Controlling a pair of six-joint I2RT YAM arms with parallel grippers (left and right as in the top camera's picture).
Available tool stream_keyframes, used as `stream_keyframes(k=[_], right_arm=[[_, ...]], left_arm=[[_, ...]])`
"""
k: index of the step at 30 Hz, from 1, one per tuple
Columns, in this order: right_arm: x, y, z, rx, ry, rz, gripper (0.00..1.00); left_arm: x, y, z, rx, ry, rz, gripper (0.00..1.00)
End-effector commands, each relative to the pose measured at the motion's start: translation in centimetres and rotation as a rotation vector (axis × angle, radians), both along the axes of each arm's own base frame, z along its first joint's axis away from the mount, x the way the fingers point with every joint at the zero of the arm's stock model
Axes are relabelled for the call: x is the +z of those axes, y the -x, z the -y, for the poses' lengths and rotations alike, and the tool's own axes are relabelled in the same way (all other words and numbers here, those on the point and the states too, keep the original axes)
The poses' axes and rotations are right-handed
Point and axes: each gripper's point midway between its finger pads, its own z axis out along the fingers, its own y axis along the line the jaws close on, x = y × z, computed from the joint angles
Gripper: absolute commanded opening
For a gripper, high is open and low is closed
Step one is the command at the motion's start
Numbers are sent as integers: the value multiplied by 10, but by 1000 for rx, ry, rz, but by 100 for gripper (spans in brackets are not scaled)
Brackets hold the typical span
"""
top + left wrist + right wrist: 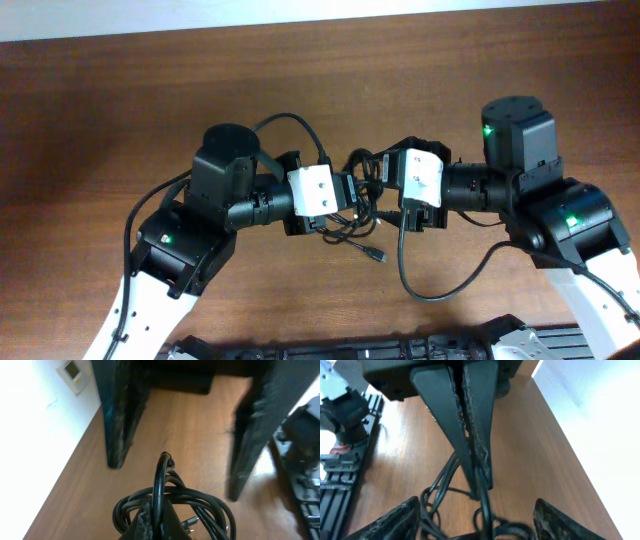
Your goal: Untangle cables
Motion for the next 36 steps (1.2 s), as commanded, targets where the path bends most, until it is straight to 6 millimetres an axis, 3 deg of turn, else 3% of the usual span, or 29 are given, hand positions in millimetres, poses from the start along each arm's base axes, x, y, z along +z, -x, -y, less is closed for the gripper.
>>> stream_keyframes(k=[1,2,4,12,16,21,26,31,36], right_arm=[[16,6,3,-17,-15,43,86],[18,7,4,-32,-27,21,95],[19,4,6,-92,-43,-37,99],[7,-22,27,-414,-60,-252,99],[5,-38,41,-579,-77,-299,99],[18,-56,54,-699,-179,-327,100],[24,-50,50,-620,-225,-366,86],[32,-32,32,-432,-225,-329,77],[32,-31,31,-423,-227,-334,49]], left_arm=[[2,-23,-10,161,-11,-9,0],[4,-29,-13,211,-1,-21,0],[11,-42,-17,311,46,-55,0],[64,-61,-12,422,329,-126,0],[73,-62,-11,422,366,-120,0],[73,-62,-11,420,368,-118,0],[80,-61,-9,399,390,-103,0],[92,-51,-1,312,423,-87,0],[95,-48,1,293,431,-81,0]])
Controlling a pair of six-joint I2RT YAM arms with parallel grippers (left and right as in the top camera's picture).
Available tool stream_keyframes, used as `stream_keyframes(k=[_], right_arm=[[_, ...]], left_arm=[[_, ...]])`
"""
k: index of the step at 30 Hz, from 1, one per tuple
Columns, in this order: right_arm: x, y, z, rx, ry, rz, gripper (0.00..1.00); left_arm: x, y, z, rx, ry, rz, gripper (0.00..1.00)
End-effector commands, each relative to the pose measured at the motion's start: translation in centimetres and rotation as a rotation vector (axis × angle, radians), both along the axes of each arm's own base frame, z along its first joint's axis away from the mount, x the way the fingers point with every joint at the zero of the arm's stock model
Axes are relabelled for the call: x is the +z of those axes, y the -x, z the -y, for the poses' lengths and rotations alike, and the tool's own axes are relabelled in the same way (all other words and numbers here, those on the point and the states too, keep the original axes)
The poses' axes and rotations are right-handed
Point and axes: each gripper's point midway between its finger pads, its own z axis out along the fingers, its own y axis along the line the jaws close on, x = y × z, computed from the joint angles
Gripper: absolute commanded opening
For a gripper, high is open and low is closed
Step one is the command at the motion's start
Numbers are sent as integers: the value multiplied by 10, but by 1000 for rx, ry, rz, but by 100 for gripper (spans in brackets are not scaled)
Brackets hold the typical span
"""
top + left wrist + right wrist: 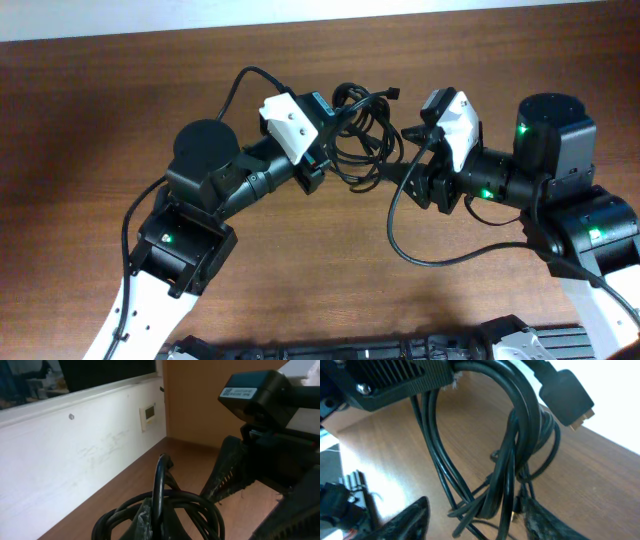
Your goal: Untangle cables
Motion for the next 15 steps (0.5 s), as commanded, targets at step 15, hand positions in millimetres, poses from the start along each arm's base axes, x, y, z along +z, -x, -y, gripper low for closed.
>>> stream_keyframes(k=[15], right_arm=[[12,5,-2,32,-17,35,22]], left_arm=[[19,18,9,-108,60,24,0]])
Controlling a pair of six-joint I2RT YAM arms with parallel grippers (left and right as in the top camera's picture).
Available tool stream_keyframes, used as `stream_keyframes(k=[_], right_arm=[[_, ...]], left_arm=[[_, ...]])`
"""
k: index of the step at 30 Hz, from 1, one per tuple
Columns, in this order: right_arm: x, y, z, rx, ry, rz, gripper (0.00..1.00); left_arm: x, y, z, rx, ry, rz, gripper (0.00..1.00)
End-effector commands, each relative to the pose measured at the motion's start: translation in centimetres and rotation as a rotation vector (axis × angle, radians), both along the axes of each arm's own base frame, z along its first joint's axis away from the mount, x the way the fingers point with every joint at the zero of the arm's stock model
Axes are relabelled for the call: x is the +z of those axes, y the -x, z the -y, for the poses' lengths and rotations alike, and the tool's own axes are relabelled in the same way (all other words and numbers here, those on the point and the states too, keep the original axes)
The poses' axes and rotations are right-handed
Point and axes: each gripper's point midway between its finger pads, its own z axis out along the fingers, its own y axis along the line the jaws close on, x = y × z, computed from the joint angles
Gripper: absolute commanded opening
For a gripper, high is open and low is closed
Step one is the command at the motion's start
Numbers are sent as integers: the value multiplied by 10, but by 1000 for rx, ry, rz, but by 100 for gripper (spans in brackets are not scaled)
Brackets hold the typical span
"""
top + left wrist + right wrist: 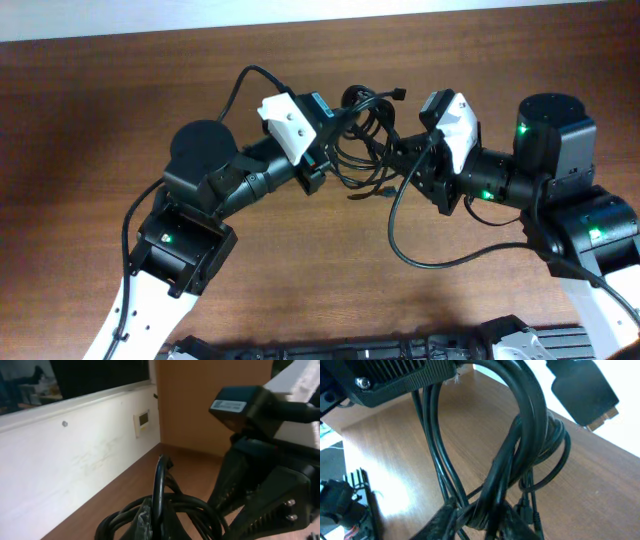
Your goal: Untangle cables
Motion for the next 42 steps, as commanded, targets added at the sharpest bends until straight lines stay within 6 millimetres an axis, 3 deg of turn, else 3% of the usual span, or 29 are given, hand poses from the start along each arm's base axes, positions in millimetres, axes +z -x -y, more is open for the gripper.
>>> stream_keyframes(k=[1,4,10,12,14,16,18,22,25,29,34,36,37,38,42], right_arm=[[11,3,0,10,-15,25,16],[11,3,0,10,-15,25,4],[10,3,0,10,-15,25,4],[10,3,0,15,-3,37,4],[10,3,0,13,-3,37,4],[9,3,0,24,9,51,4],[8,4,0,26,14,53,4],[-3,11,2,78,84,85,4],[-15,20,4,163,181,154,4],[-23,27,5,235,254,225,4],[-24,27,6,277,298,296,4],[-24,27,6,293,317,330,4],[-23,26,6,293,317,334,4],[-23,26,6,292,317,335,4],[-23,26,6,292,317,336,4]], left_arm=[[11,13,6,-76,30,16,0],[11,13,6,-73,29,17,0],[3,-12,-9,96,7,-9,1],[-5,-25,-21,199,-16,-31,44],[-10,-34,-31,277,-33,-43,74],[-11,-35,-33,289,-55,-23,92],[-9,-34,-34,285,-91,31,99],[-6,-30,-33,260,-185,159,99],[-22,-3,-13,38,-325,304,99],[-40,25,0,-149,-339,272,99],[-55,42,3,-243,-351,218,98],[-64,45,1,-252,-370,177,60],[-69,47,0,-258,-381,151,51],[-74,48,-1,-261,-392,128,47],[-83,52,-4,-271,-411,84,47]])
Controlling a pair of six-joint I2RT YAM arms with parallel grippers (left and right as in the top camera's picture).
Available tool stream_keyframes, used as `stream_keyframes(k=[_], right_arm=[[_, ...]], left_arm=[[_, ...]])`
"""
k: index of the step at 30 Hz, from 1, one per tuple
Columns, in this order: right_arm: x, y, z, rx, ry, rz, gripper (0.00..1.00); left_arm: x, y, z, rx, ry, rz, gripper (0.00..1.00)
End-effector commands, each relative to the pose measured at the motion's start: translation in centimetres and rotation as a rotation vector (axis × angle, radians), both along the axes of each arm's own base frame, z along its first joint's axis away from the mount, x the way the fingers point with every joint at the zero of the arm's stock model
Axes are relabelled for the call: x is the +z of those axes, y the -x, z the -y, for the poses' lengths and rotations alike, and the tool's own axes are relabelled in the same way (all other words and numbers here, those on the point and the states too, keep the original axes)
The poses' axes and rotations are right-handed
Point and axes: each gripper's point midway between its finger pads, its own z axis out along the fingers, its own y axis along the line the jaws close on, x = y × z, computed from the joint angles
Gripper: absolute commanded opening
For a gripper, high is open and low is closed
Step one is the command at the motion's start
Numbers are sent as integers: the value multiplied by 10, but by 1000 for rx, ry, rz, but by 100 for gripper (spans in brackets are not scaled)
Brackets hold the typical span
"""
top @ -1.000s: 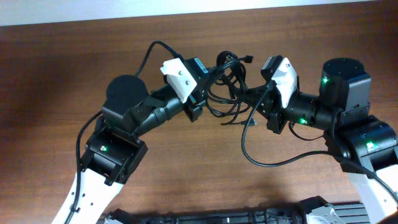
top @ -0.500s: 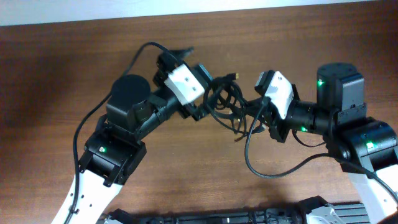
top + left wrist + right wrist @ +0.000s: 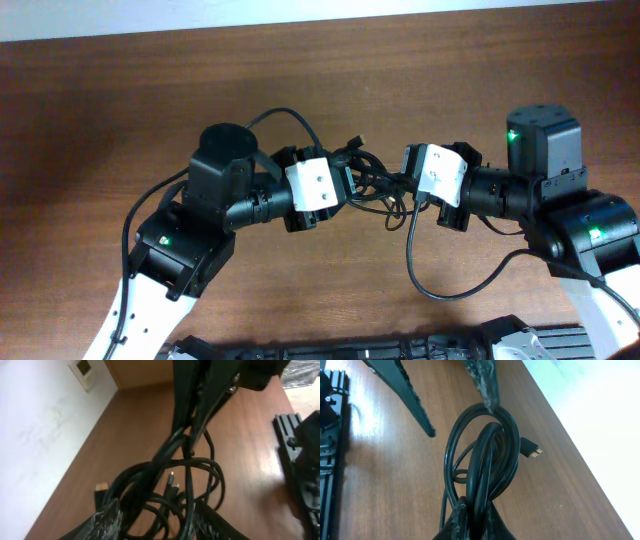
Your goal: Untangle cables
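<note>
A knot of black cables hangs between my two grippers above the middle of the brown table. My right gripper is shut on several strands of the cable bundle, whose loops rise from its fingers; a gold-tipped plug sticks out to the right. My left gripper is open, its fingers on either side of the cable bundle without pinching it. In the overhead view the left gripper and right gripper face each other closely.
A black rack lies along the table's near edge, also seen as the rack. The right arm's own lead loops over the table in front. A white wall borders the far side.
The bundle has changed hands: my right gripper is now shut on it and my left gripper has opened. Both grippers have come back from the far side to the table's middle.
At first my left gripper was shut on the bundle at mid-table, the right open around it. Then the left held it up near the far edge, the right open beside it, then around the strands. Now the right holds it and the left is open.
</note>
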Motion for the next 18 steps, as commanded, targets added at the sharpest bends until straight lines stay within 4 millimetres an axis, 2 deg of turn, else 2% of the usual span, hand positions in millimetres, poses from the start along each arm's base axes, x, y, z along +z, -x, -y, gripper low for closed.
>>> stream_keyframes(k=[1,4,5,8,11,14,16,18], right_arm=[[12,1,-1,19,-12,48,4],[13,1,-1,19,-13,53,4],[13,1,-1,19,-14,56,4],[15,3,-1,19,-16,63,4],[16,5,0,20,-17,67,4],[18,7,-1,24,-20,72,4],[19,8,-1,24,-21,75,4],[20,9,0,24,-22,80,4]], left_arm=[[3,8,-1,-20,0,-3,48],[-2,1,-5,25,-28,-2,54],[-4,-2,-7,43,-38,0,61],[-8,-11,-14,107,-71,15,60],[-8,-12,-14,109,-72,16,48],[-8,-12,-14,109,-73,15,51],[-9,-12,-14,109,-73,14,63],[-9,-12,-14,109,-74,14,82]])
